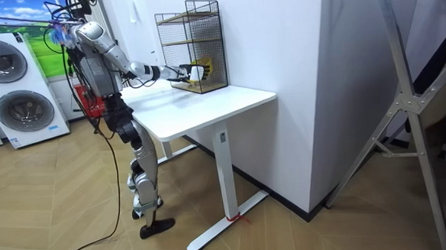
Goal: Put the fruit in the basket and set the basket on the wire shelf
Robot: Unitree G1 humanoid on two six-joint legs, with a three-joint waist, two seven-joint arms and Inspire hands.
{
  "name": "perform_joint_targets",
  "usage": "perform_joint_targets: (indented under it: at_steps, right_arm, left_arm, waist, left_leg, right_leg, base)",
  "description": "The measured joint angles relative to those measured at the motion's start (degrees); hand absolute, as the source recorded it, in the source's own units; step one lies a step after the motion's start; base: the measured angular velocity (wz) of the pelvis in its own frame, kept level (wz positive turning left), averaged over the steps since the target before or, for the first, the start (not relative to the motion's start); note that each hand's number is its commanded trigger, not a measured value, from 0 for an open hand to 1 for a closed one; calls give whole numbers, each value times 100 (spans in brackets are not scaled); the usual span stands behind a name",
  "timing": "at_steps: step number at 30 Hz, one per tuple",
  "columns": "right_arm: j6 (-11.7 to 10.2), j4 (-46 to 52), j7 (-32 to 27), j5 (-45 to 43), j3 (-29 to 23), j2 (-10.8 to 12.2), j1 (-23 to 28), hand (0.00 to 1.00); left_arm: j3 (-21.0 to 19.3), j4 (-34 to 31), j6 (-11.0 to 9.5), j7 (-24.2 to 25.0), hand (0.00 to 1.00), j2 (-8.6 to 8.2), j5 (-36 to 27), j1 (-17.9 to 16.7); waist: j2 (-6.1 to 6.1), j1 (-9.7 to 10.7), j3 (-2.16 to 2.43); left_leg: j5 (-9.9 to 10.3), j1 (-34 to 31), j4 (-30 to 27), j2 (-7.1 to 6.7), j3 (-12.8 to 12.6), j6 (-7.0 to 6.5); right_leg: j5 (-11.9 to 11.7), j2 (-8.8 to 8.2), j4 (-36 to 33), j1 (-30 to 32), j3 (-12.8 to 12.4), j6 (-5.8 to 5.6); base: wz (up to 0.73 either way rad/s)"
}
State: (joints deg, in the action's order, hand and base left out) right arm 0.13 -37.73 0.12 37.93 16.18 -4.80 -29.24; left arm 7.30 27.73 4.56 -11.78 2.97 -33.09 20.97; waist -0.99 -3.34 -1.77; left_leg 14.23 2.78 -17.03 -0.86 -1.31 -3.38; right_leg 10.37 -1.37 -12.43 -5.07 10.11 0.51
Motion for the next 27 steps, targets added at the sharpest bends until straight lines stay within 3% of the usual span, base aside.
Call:
perform_joint_targets:
  at_steps: [14, 22, 27]
  right_arm:
    - [82, -14, 109, -213, -1, -70, 96, 0]
    - [128, 178, 153, -326, -4, -154, 634, 0]
    - [121, 948, 195, -453, -28, -227, 1150, 0]
  left_arm:
    - [-49, -3, 62, -40, 0, 42, 10, -46]
    - [-50, -61, 62, -40, 0, 109, 95, -210]
    - [-47, -707, 44, -21, 0, 201, 321, -544]
  waist:
    - [-36, 6, 36]
    - [41, 1, 106]
    - [20, 23, 177]
  left_leg:
    - [-88, 220, 166, -2, 50, 31]
    - [-88, 261, 162, 1, 44, 31]
    - [-88, 369, 167, 0, 37, 31]
  right_leg:
    - [-26, -1, 78, -206, 89, 34]
    - [-25, -5, -1, -218, 83, 34]
    - [-25, -5, -5, -328, 83, 34]
  base:
    - [2]
    - [0]
    - [0]
